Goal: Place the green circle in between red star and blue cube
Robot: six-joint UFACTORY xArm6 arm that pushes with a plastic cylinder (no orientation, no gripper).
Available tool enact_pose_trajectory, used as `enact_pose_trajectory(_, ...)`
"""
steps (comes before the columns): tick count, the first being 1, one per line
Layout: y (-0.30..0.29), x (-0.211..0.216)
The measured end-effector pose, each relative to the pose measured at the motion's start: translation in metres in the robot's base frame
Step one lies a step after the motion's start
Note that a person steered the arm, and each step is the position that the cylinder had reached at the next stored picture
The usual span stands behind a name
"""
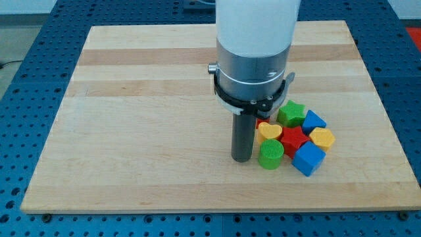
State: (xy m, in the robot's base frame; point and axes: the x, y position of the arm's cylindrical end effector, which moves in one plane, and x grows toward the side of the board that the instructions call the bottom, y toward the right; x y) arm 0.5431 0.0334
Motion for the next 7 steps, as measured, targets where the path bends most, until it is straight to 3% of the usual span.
enact_pose_trajectory(5, 0.001, 0.013)
enact_pose_trajectory(7, 0.070, 0.015)
